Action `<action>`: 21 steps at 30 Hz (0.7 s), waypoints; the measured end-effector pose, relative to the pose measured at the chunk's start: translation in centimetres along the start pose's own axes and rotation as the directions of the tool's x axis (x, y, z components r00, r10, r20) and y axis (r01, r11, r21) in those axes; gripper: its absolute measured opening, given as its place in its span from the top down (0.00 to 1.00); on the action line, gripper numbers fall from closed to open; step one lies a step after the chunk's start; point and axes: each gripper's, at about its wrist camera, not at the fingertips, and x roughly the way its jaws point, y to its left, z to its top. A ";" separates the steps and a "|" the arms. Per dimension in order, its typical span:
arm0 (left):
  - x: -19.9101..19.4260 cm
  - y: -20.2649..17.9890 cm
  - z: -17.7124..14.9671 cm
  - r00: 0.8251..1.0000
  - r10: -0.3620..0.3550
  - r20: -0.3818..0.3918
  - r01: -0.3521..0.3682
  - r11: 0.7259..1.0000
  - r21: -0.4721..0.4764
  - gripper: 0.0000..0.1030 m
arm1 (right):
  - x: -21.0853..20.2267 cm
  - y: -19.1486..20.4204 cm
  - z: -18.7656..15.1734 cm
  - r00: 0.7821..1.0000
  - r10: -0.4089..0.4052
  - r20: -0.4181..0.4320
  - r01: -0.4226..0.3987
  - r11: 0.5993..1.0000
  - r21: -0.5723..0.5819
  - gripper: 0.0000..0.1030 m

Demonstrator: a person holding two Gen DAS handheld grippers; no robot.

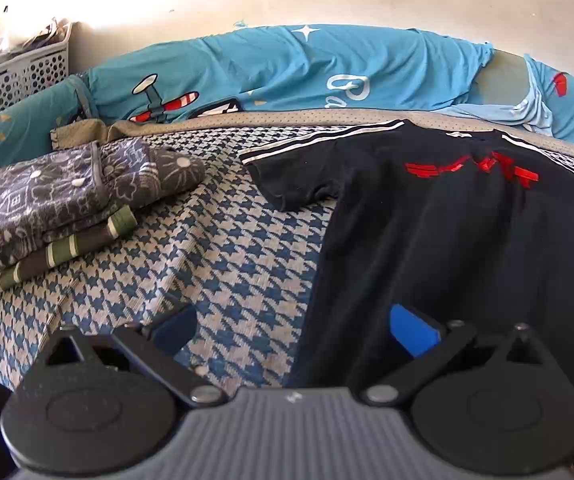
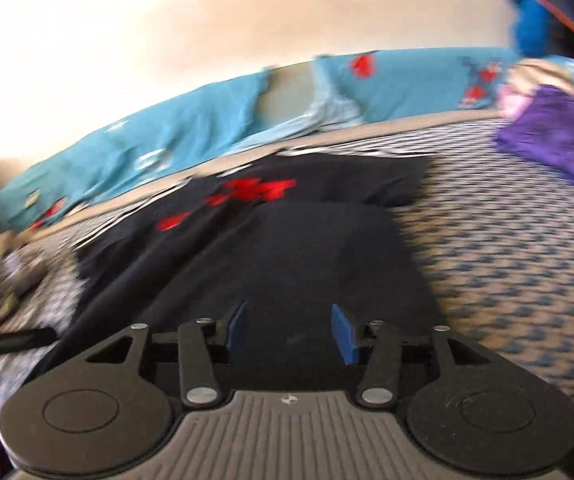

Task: Fold clothes
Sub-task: 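Release the black T-shirt and lift the right gripper away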

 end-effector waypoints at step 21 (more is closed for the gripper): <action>-0.3 -2.0 -1.1 0.999 -0.044 0.000 0.044 0.995 0.086 0.00 | 1.3 -4.7 0.2 0.972 -0.234 -0.027 0.235 0.957 0.171 0.35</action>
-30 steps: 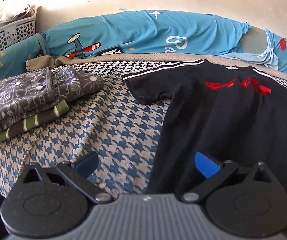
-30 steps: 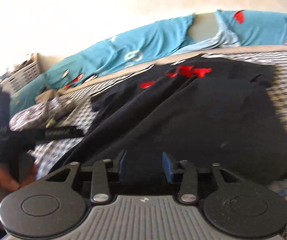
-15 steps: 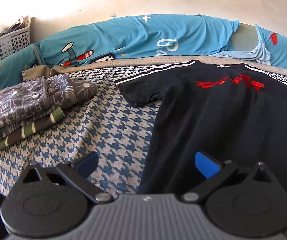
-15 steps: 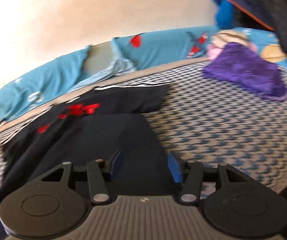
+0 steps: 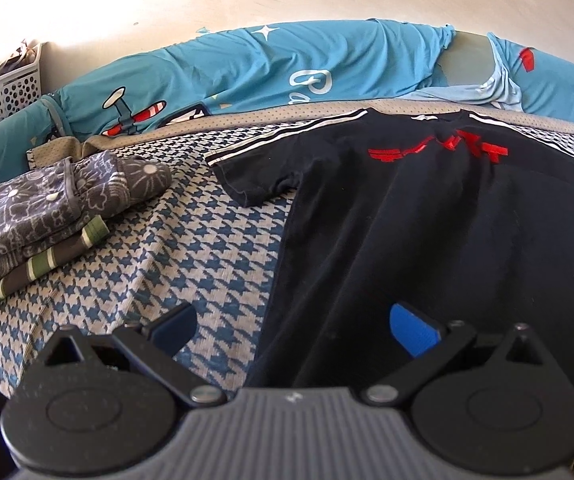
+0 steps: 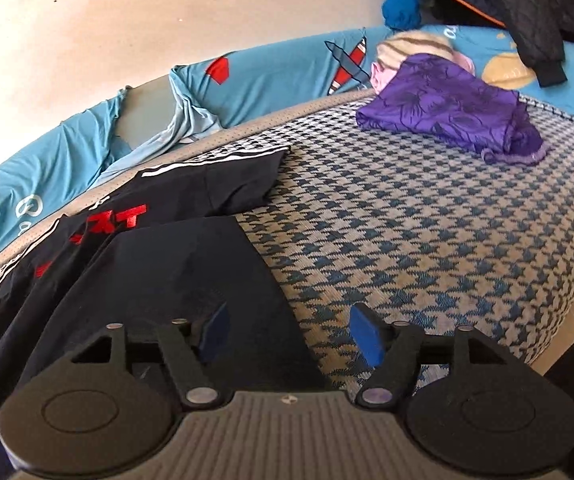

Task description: Fold clothes

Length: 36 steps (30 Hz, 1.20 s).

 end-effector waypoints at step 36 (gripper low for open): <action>-0.1 -0.6 -0.3 1.000 0.004 0.007 -0.004 1.000 0.022 0.00 | -0.4 3.0 -1.3 0.992 0.126 -0.008 -0.126 0.983 -0.137 0.92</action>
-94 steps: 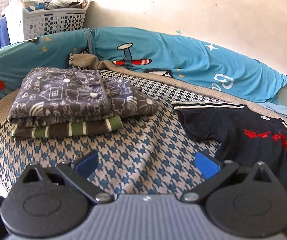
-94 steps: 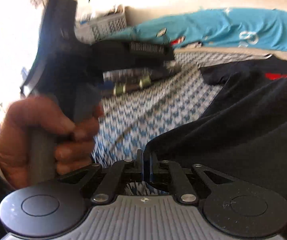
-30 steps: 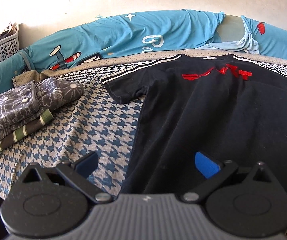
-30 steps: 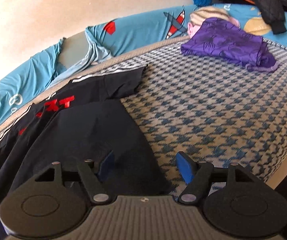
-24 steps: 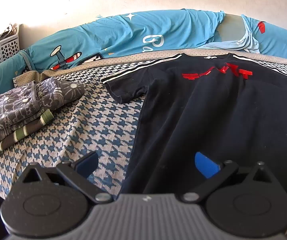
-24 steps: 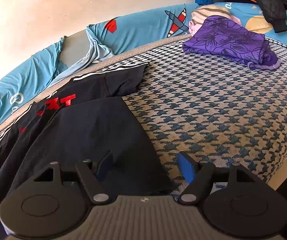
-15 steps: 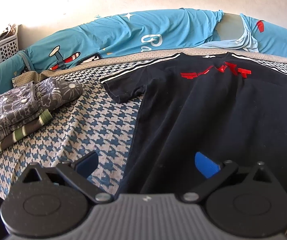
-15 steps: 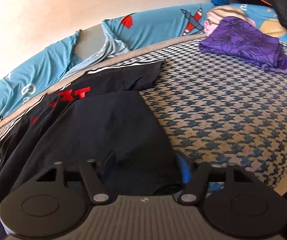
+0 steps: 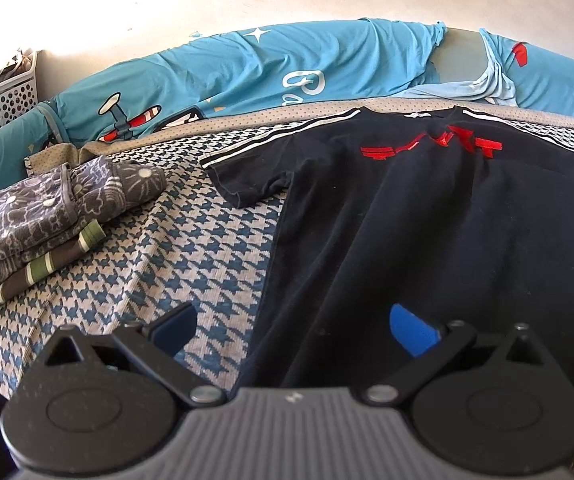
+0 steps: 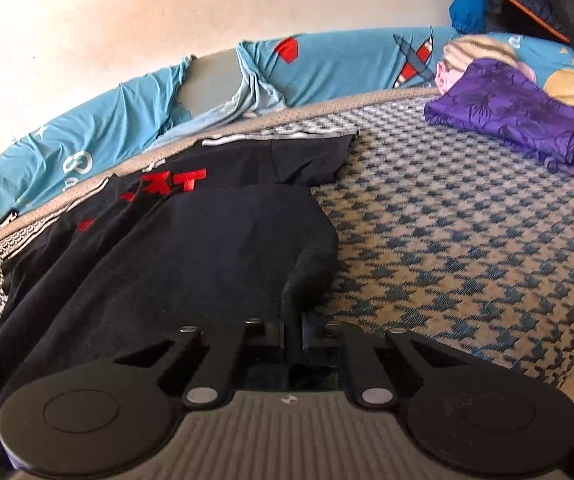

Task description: Fold clothes

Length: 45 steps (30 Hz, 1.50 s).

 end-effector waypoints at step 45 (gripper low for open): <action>0.6 3.1 0.8 0.999 0.022 -0.038 -0.028 0.987 -0.160 0.00 | -5.0 1.3 -3.2 0.982 0.182 -0.050 -0.187 0.973 -0.138 0.72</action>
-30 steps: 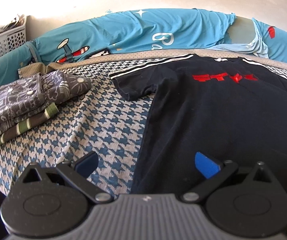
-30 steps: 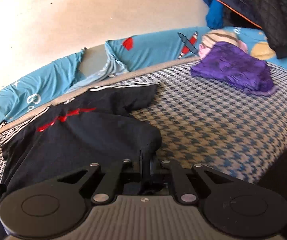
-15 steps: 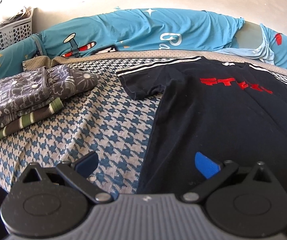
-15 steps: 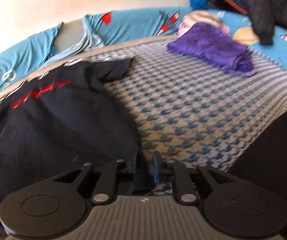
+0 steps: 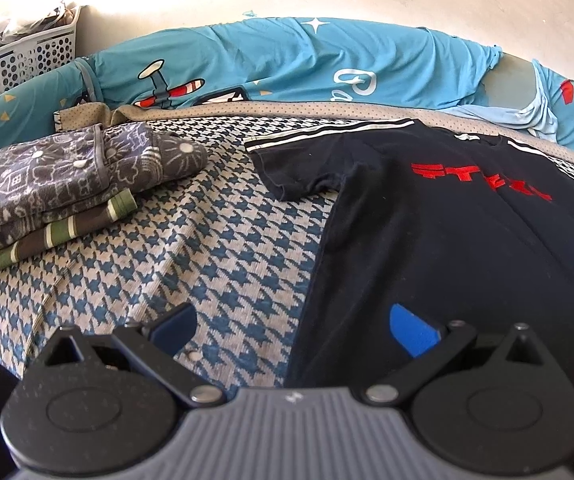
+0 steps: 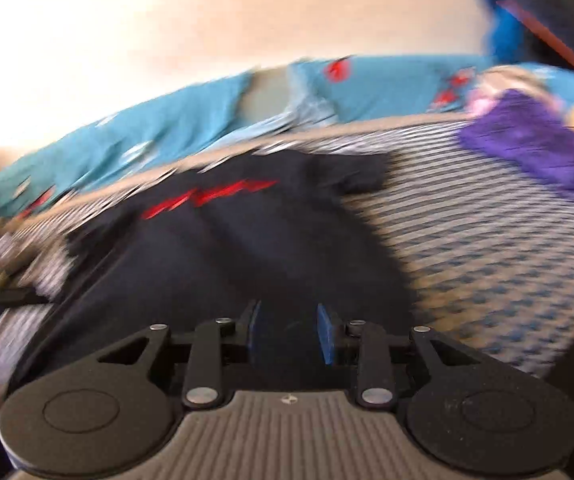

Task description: Fold clothes

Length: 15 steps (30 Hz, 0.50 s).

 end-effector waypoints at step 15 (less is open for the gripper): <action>-0.1 -0.1 0.1 1.000 -0.005 0.002 0.005 1.000 -0.003 0.00 | 2.2 8.2 -4.2 0.941 0.272 -0.201 -0.333 0.852 -0.404 0.45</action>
